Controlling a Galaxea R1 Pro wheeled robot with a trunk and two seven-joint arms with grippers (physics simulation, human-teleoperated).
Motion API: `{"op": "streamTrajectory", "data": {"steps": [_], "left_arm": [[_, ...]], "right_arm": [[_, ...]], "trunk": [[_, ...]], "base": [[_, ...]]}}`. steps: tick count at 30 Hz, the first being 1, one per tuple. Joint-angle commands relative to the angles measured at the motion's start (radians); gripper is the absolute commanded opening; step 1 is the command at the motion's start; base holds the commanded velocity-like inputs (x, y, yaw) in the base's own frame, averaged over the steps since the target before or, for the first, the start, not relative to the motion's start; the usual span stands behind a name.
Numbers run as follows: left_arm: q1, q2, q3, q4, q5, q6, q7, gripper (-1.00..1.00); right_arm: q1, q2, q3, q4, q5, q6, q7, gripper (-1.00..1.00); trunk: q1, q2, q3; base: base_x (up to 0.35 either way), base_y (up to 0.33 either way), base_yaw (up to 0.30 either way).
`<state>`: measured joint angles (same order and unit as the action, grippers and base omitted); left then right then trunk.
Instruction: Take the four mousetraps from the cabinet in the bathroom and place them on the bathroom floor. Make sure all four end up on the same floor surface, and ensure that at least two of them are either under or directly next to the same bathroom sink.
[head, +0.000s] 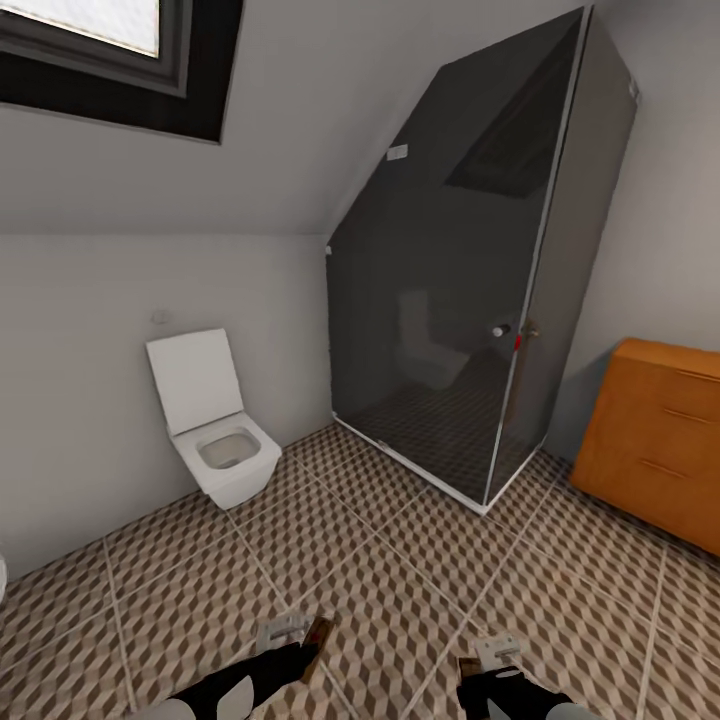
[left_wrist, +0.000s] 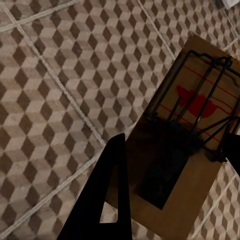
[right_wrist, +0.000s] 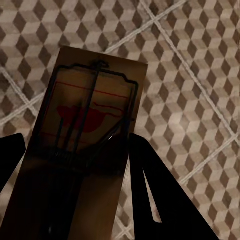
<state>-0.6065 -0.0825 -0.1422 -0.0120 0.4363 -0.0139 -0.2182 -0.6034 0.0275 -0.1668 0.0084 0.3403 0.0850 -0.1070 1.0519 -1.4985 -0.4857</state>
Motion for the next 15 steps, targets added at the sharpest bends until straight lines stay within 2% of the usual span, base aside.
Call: {"op": "streamTrajectory", "data": {"steps": [1, 5, 10, 15], "left_arm": [[-0.001, 0.0, -0.008, 0.001, 0.01, -0.001, -0.003, -1.0], [-0.001, 0.0, -0.008, 0.001, 0.018, -0.001, -0.003, -1.0], [-0.001, 0.0, -0.008, 0.001, 0.044, -0.001, -0.003, -1.0], [-0.001, 0.0, -0.011, 0.0, 0.049, -0.001, -0.003, -1.0]], "right_arm": [[-0.001, 0.0, -0.008, 0.001, 0.008, 0.002, -0.003, -1.0], [-0.001, 0.0, -0.008, 0.001, 0.008, 0.002, -0.003, -1.0], [-0.001, 0.0, -0.008, 0.001, 0.008, 0.002, -0.003, -1.0], [-0.001, 0.0, -0.008, 0.001, 0.008, 0.002, -0.003, -1.0]], "trunk": [[0.0, -0.001, -0.001], [0.0, -0.001, -0.001], [0.0, -0.001, -0.001], [0.0, -0.001, -0.001]], "base": [[0.0, 0.0, 0.28], [0.0, 0.0, 0.28], [0.0, 0.0, 0.28], [0.021, 0.0, 0.276]]}}
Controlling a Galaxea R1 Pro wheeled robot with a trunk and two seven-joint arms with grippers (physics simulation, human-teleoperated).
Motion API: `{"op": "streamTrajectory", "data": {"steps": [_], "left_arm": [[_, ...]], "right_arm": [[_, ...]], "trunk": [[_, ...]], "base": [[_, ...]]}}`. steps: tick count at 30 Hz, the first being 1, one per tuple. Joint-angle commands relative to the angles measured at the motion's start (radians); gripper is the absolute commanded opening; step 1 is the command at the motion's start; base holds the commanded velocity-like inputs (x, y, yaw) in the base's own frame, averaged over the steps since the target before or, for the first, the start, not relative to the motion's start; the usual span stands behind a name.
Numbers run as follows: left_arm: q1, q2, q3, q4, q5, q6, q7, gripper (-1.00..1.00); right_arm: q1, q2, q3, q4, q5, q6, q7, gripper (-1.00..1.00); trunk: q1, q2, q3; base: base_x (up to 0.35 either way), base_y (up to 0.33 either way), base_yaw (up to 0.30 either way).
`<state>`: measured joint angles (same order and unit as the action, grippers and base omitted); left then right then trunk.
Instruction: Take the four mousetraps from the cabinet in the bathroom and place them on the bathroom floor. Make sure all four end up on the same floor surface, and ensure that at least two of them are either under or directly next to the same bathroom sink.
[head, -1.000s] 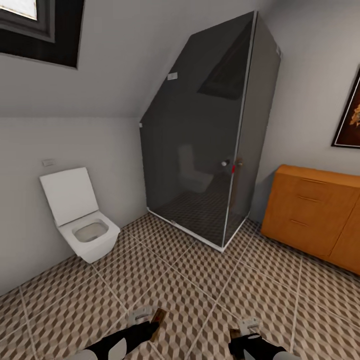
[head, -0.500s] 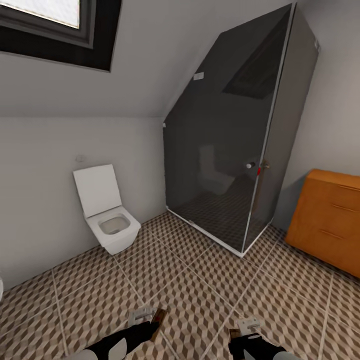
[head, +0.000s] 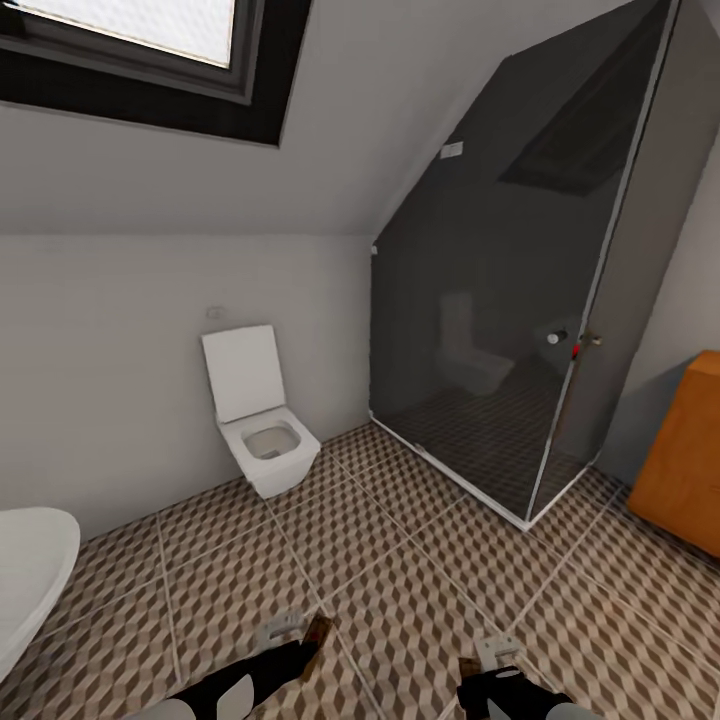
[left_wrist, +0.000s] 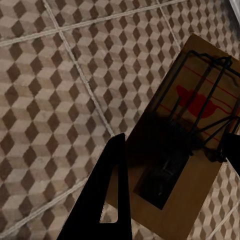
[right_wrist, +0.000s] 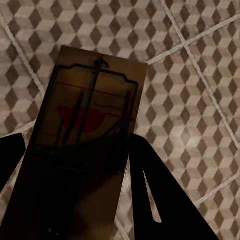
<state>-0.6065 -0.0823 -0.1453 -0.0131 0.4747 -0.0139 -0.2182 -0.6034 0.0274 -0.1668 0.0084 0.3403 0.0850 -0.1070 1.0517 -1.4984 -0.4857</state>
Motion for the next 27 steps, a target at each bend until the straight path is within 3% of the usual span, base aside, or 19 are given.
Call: {"op": "streamTrajectory", "data": {"steps": [1, 27], "left_arm": [[-0.001, 0.0, -0.009, 0.001, 0.01, -0.001, -0.003, -1.0], [-0.001, 0.009, -0.009, 0.001, 0.009, -0.003, -0.003, -1.0]], "right_arm": [[-0.001, 0.0, -0.008, 0.001, 0.008, 0.002, -0.003, -1.0], [-0.001, -0.001, -0.008, 0.001, 0.009, -0.001, -0.005, -1.0]], "trunk": [[0.0, -0.001, -0.001], [0.0, -0.001, -0.001]], "base": [[0.085, -0.006, 0.228], [0.229, -0.16, 0.018]]}}
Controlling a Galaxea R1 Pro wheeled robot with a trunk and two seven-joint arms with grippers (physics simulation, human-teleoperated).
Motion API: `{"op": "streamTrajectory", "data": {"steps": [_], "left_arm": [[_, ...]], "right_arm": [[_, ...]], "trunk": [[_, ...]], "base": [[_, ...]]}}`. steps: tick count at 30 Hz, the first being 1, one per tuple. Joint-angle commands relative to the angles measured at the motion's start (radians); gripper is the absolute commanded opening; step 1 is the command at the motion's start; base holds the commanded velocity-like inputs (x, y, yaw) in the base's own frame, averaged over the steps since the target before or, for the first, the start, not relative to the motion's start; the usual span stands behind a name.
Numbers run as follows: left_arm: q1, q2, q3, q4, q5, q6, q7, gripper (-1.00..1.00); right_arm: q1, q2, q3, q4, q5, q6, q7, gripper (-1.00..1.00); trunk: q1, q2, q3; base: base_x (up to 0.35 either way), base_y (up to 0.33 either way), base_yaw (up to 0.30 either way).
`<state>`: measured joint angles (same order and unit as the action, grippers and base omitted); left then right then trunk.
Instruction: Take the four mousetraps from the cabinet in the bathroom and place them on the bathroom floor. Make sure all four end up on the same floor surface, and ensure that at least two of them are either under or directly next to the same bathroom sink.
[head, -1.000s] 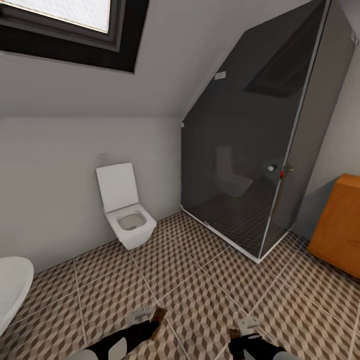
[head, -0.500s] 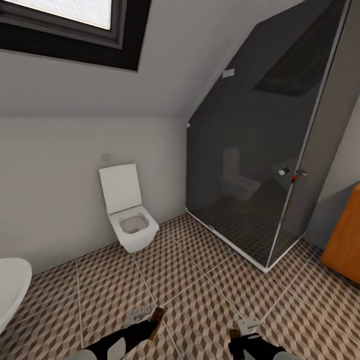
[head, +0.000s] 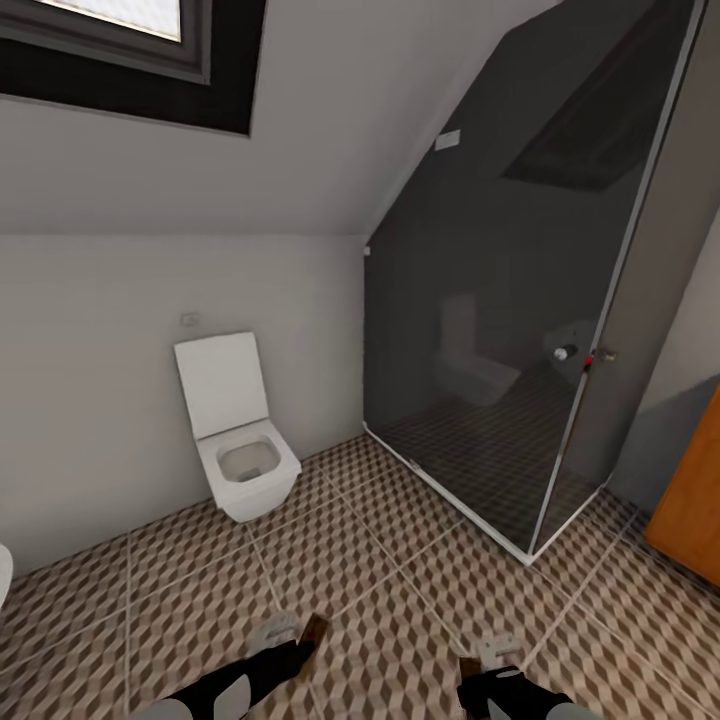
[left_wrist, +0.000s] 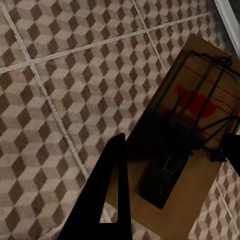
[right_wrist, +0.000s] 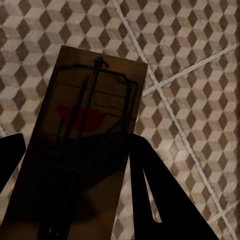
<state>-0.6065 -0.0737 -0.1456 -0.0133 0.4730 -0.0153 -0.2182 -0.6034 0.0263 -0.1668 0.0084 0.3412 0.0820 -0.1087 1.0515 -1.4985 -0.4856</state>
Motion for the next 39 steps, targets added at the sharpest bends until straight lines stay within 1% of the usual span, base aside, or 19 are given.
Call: {"op": "streamTrajectory", "data": {"steps": [1, 28, 32, 39], "left_arm": [[-0.001, 0.0, -0.008, 0.002, 0.011, -0.002, -0.003, -1.0], [-0.001, 0.002, -0.008, 0.003, 0.012, -0.002, -0.003, -1.0], [-0.001, 0.002, -0.008, 0.003, 0.012, -0.002, -0.003, -1.0], [-0.001, 0.002, -0.008, 0.003, 0.012, -0.002, -0.003, -1.0]], "right_arm": [[-0.001, 0.0, -0.008, 0.001, 0.008, 0.002, -0.003, -1.0], [-0.001, 0.0, -0.009, 0.001, 0.012, 0.003, -0.007, -1.0], [-0.001, 0.0, -0.009, 0.0, 0.012, 0.004, -0.008, -1.0], [-0.001, 0.0, -0.01, 0.0, 0.012, 0.004, -0.008, -1.0]], "trunk": [[0.0, 0.0, -0.001], [0.0, 0.0, -0.001], [0.0, 0.0, -0.001], [0.0, 0.0, -0.001]], "base": [[0.243, -0.177, 0.0], [0.244, -0.177, 0.001], [0.244, -0.177, 0.148], [0.244, -0.177, 0.249]]}}
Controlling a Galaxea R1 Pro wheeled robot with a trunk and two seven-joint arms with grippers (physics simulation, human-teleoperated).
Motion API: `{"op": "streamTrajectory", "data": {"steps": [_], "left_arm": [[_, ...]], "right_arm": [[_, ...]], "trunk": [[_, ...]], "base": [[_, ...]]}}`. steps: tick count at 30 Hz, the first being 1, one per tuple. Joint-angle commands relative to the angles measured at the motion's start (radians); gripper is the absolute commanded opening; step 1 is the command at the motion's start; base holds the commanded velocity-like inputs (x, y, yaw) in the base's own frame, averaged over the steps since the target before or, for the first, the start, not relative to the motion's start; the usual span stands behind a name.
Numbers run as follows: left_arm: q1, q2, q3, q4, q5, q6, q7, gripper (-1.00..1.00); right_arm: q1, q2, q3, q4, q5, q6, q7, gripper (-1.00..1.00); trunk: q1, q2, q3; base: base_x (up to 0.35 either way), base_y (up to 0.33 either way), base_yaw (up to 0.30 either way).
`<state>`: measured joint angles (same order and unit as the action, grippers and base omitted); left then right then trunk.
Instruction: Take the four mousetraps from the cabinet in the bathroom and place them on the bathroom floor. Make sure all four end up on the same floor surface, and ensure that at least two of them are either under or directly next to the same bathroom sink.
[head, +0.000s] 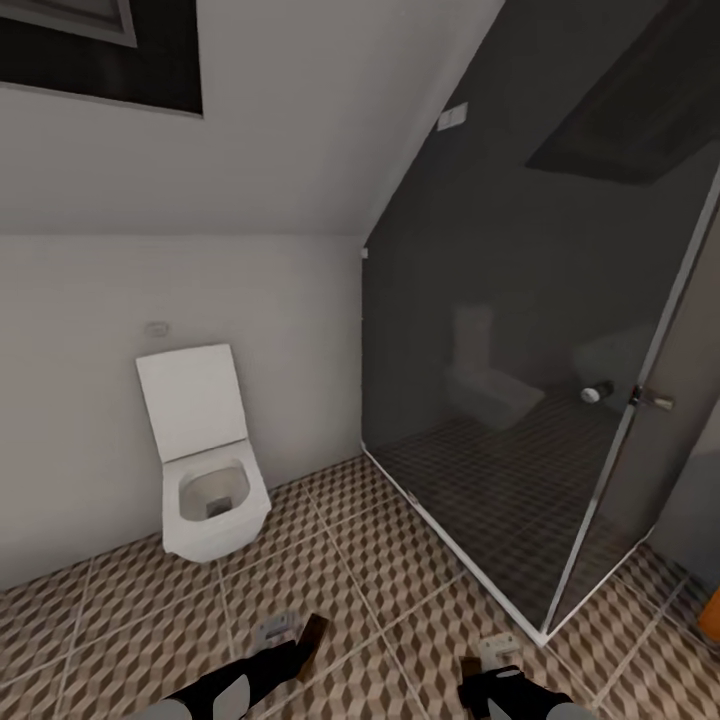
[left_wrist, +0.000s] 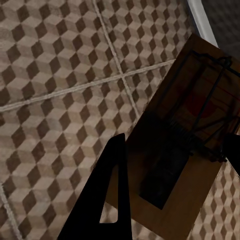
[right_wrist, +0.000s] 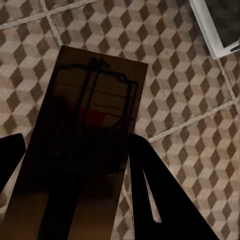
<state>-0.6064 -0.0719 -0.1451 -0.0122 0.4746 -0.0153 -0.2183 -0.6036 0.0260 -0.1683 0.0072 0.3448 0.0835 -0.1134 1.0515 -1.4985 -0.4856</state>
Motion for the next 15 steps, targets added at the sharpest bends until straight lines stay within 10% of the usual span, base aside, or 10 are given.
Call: {"op": "streamTrajectory", "data": {"steps": [1, 15], "left_arm": [[-0.001, 0.0, -0.008, 0.001, 0.01, -0.002, -0.003, -1.0], [-0.001, 0.0, -0.008, 0.001, 0.01, -0.002, -0.003, -1.0]], "right_arm": [[-0.001, 0.0, -0.008, 0.001, 0.008, 0.002, -0.003, -1.0], [-0.001, 0.0, -0.008, 0.0, 0.008, 0.002, -0.003, -1.0]], "trunk": [[0.0, -0.001, -0.001], [0.0, -0.001, -0.001]], "base": [[0.244, -0.177, 0.268], [0.244, -0.177, 0.273]]}}
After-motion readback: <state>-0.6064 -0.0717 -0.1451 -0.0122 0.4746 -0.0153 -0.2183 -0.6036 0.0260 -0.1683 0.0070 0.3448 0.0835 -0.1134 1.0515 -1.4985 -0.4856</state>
